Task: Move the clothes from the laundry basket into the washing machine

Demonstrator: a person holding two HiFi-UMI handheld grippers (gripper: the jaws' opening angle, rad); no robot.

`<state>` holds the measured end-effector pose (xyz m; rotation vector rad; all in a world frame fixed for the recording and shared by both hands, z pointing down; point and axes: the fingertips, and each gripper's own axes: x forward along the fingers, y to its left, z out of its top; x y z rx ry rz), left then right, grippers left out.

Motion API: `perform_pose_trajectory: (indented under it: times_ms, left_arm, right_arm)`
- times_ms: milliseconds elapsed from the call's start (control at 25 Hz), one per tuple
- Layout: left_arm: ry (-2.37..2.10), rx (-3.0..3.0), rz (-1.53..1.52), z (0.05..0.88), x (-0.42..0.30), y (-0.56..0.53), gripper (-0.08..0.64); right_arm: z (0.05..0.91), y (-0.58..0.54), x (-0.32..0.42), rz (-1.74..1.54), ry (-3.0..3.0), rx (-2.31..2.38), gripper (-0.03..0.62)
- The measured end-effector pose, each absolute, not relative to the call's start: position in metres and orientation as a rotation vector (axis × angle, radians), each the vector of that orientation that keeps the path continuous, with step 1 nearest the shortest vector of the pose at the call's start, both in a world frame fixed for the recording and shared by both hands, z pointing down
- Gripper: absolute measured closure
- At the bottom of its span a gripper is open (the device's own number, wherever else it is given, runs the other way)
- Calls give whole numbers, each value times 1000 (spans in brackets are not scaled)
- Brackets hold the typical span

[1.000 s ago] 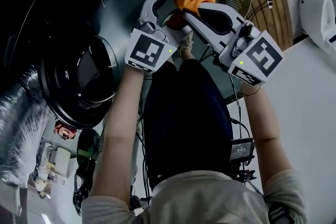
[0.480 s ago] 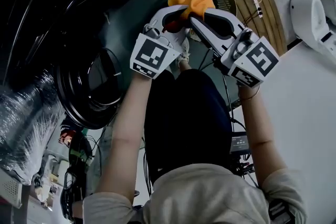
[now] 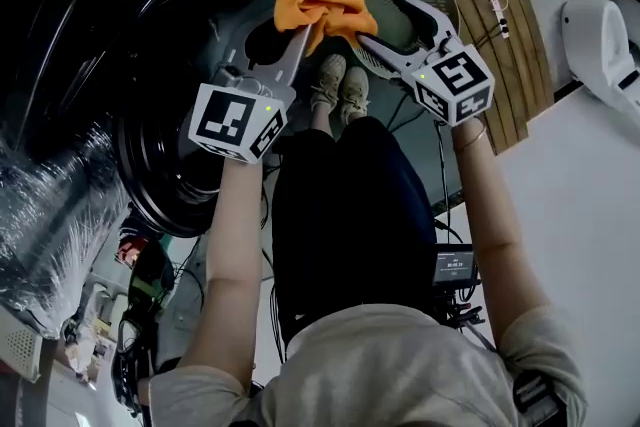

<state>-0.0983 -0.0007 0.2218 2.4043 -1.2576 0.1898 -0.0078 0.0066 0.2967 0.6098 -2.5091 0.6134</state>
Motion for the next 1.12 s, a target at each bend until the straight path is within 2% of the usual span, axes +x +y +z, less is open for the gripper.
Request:
perform_pose_trajectory:
  times_ms: [240,640,800,840,920,960,1000,1120]
  left_arm:
    - [-1284,2368,174,226,-110,4,520]
    - [-1263,2326,218,260,-105,29,523]
    - [-1284,2290,191,267,-113,35,523]
    - [-1286,2280,184,269,-116,38,523]
    - [-1290,2263,169,275,-121,42,523]
    - [-1295,2253,159,277,-123,43,523]
    - [-1302,2242,147,280,-126,43,523]
    - [-1331,2199,131,289,-137,44,522]
  right_arm:
    - [380,-31,-12,478,-2394,550,221]
    - [448,-41,-72,381,-2330,234,221]
    - [464,-35,-88,444,-2325,120,222]
    - [466,-33,-90,464,-2325,106,239]
    - [466,-30,-91,482,-2332,109,447]
    - [465,-30,-91,484,-2338,123,526]
    - [463,-30,-91,495,-2343,137,558]
    - [450,-26,-89,617,-2367,186,565]
